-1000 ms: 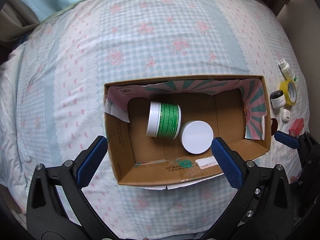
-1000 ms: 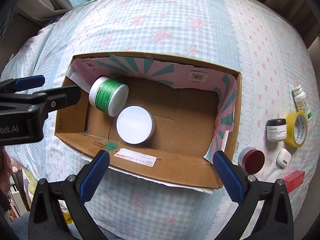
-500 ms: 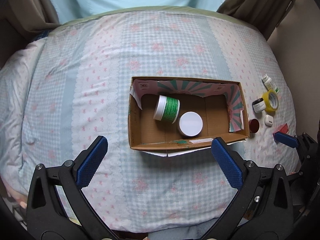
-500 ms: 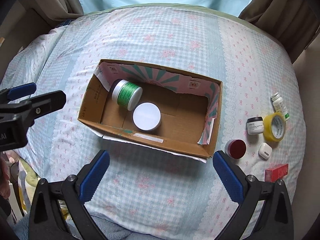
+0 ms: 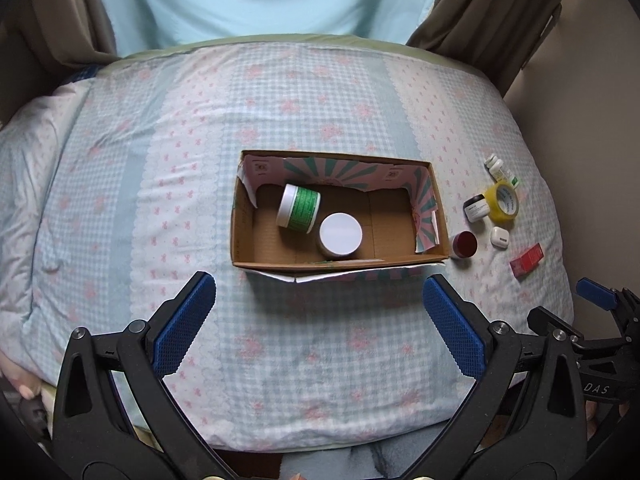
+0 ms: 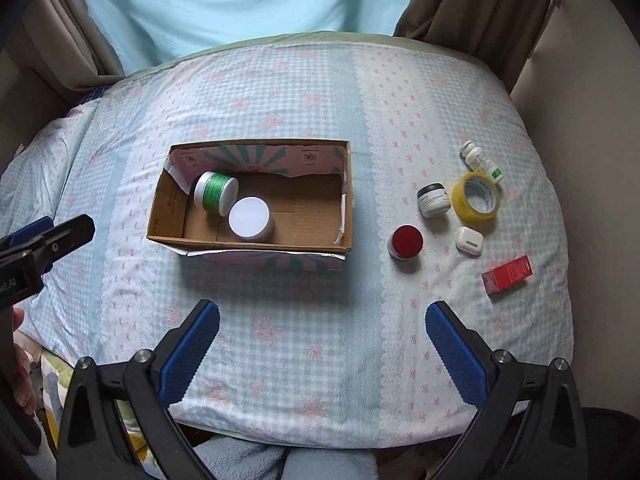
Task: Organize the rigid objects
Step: 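Lift both tools away from the box toward the remaining items, then grasp red box with right tool while left tool grasps black-lidded jar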
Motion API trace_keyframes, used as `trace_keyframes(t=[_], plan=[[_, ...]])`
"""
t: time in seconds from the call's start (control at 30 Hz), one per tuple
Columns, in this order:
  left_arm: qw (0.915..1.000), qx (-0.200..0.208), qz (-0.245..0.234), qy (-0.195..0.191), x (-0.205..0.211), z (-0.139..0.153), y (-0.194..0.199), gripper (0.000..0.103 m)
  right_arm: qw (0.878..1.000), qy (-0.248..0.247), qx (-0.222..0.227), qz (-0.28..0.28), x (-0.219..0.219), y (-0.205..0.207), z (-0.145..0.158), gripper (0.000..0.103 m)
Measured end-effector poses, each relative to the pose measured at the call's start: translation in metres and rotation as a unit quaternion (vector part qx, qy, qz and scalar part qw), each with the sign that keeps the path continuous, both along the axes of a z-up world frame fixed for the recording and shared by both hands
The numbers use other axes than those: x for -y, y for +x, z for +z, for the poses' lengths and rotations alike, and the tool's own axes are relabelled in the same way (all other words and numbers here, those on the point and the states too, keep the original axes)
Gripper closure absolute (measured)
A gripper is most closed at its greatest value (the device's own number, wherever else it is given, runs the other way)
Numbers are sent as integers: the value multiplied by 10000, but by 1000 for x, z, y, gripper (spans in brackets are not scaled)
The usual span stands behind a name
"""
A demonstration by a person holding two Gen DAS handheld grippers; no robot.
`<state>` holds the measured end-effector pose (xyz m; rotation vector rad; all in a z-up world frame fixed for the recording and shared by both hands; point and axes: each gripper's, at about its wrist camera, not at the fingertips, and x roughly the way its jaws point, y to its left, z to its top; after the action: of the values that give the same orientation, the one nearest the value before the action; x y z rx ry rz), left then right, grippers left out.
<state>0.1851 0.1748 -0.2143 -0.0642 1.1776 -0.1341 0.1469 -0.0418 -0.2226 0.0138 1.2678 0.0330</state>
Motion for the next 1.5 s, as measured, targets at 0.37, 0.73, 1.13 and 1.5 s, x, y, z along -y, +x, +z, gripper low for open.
trace_keyframes(t=[0.37,0.73,1.13,1.5], plan=[[9983,276,-491,169,144,12,27,0,9948,-109,255,-976,124,-8,15,0],[9936,-348,-1063,159,277,-33,81,0,9738,259,29,-2258,256,12,-15,0],[9856,-1428,-802,418,343,-135,155,0,9308,892,-632,-3488,349,37,-100,0],[9764,-2085,-371,421,362,-231,186,0,8878,1123,-1078,-4331,375,53,-183,4]])
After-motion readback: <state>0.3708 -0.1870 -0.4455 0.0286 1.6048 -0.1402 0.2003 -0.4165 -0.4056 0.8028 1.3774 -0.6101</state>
